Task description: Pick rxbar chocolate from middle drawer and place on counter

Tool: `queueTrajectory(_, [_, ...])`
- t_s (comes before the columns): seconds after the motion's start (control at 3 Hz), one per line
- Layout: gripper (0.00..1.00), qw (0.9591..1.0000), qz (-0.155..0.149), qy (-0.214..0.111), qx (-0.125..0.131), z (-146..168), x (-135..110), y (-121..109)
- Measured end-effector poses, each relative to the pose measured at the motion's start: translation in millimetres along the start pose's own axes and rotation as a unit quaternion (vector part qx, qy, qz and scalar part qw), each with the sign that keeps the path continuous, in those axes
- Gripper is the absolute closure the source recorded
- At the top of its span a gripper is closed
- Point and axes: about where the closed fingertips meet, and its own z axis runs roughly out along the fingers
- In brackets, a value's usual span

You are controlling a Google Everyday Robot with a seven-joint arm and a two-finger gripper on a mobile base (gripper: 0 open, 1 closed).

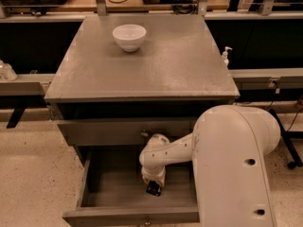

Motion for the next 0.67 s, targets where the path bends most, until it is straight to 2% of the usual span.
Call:
queueTrajectory(0.33, [0.95,1.0000,0.000,0.000,0.000,-0.4,0.0,0.0])
queueTrajectory(0.67, [1.00,1.0000,0.000,0.000,0.000,-0.8,0.0,0.0])
